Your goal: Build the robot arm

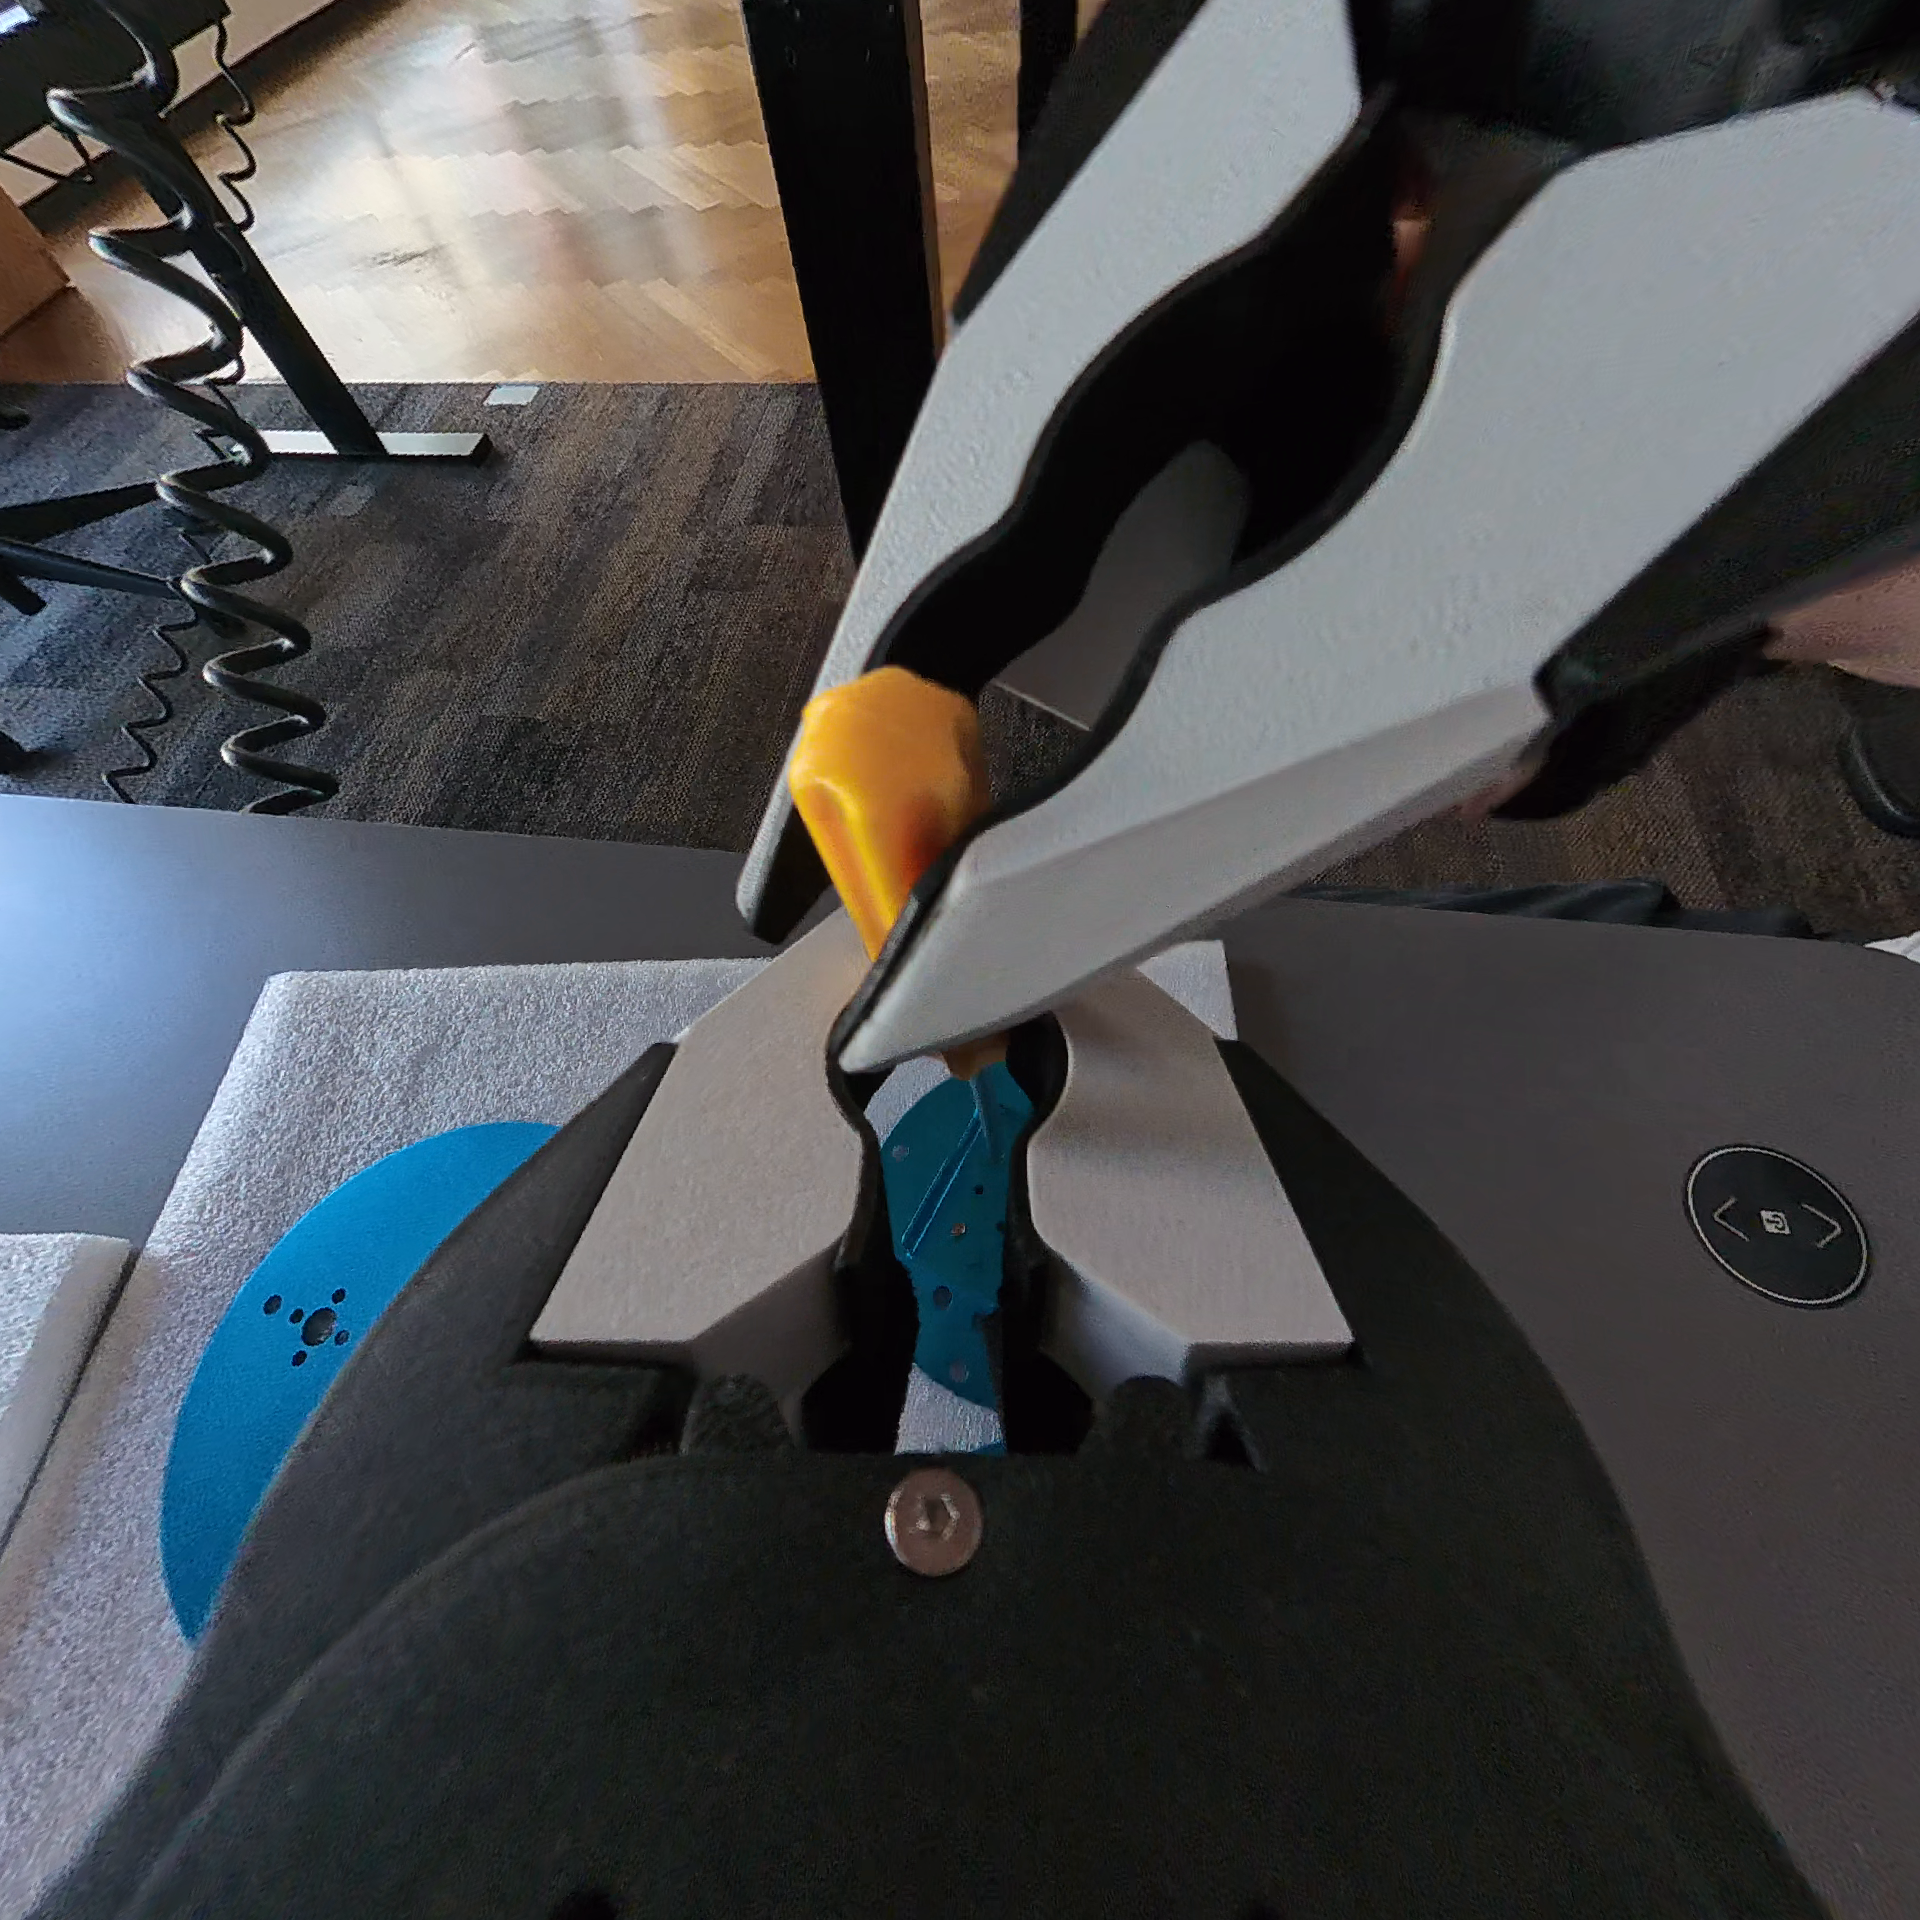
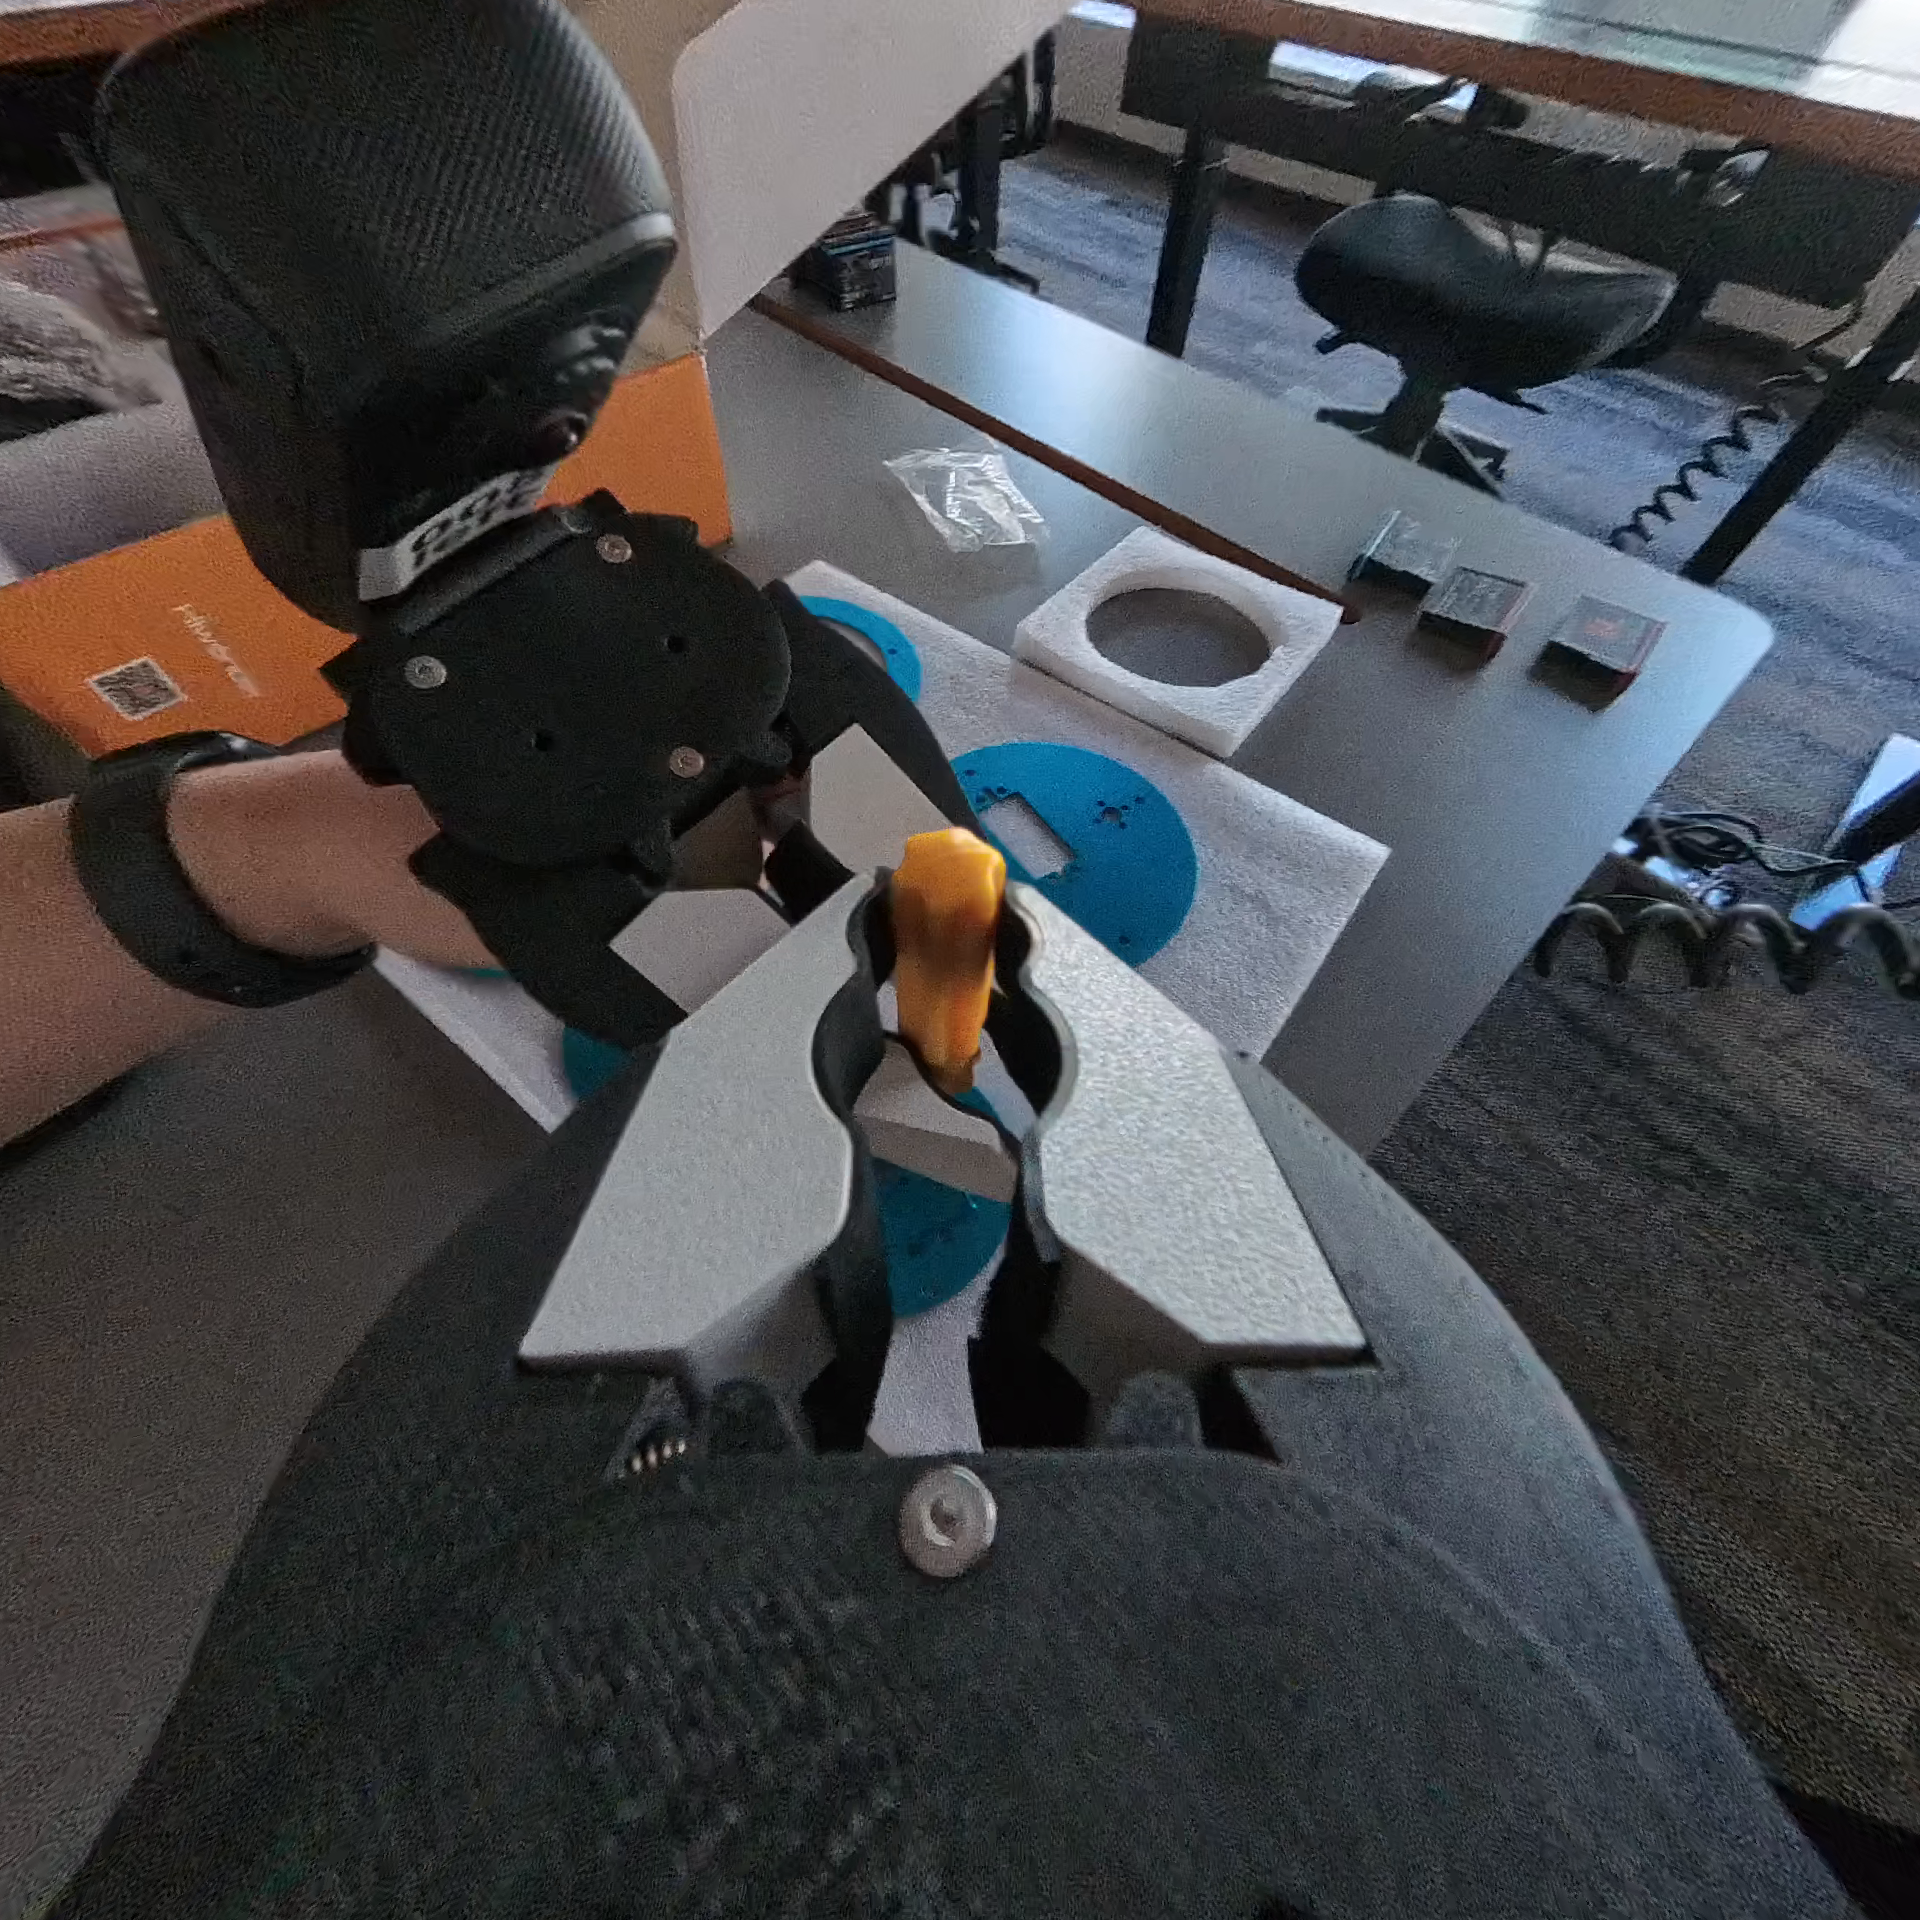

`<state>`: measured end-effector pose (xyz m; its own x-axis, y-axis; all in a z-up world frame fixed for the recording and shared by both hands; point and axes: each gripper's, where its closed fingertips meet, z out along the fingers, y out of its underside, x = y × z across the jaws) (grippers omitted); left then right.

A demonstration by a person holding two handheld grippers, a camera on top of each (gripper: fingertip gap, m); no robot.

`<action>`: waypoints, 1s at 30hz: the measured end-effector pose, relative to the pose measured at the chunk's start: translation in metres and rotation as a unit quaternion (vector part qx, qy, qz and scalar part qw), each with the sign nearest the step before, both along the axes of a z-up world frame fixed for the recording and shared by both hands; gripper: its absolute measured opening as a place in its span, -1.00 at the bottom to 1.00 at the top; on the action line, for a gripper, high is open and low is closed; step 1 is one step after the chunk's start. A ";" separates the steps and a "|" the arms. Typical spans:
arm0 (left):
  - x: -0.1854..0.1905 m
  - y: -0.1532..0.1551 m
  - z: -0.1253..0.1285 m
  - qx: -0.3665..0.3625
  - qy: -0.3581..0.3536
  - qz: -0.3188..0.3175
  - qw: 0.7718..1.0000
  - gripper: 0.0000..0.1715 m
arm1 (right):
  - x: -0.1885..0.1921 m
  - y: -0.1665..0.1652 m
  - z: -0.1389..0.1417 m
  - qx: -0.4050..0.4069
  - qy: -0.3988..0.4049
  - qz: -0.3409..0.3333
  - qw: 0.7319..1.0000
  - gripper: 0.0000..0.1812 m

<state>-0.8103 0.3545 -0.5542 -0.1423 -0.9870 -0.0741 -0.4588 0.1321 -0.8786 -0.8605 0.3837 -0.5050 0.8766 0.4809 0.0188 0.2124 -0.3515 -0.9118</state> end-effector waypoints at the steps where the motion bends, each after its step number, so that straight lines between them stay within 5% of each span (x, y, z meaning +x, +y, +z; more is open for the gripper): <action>1: -0.001 0.000 0.000 0.002 0.004 0.000 1.000 -0.84 | -0.001 0.000 0.001 0.016 -0.007 -0.017 1.000 -0.80; 7: -0.006 -0.002 -0.004 0.023 0.009 -0.006 1.000 -0.80 | -0.004 -0.003 0.002 0.017 0.027 0.008 0.999 -0.80; 9: -0.025 0.002 -0.024 0.033 0.084 -0.004 0.996 -0.26 | -0.004 -0.004 0.002 0.016 0.030 0.028 0.999 -0.80; 11: -0.044 0.001 -0.038 0.024 0.126 -0.003 0.992 0.00 | -0.006 -0.006 0.002 0.014 0.036 0.043 0.998 -0.80; 19: -0.048 -0.005 -0.068 0.054 0.172 -0.015 0.983 -0.03 | -0.012 -0.013 0.003 0.033 0.038 0.102 0.994 -0.80; 30: -0.048 -0.006 -0.071 0.015 0.167 -0.014 0.986 -0.08 | -0.008 -0.012 0.021 0.058 0.063 0.136 0.987 -0.81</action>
<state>-0.8580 0.3481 -0.6256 -0.1913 -0.9804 -0.0468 -0.7179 0.1723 -0.6745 -0.8684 0.3713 -0.4844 0.7143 0.6997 -0.0137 0.1673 -0.1897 -0.9675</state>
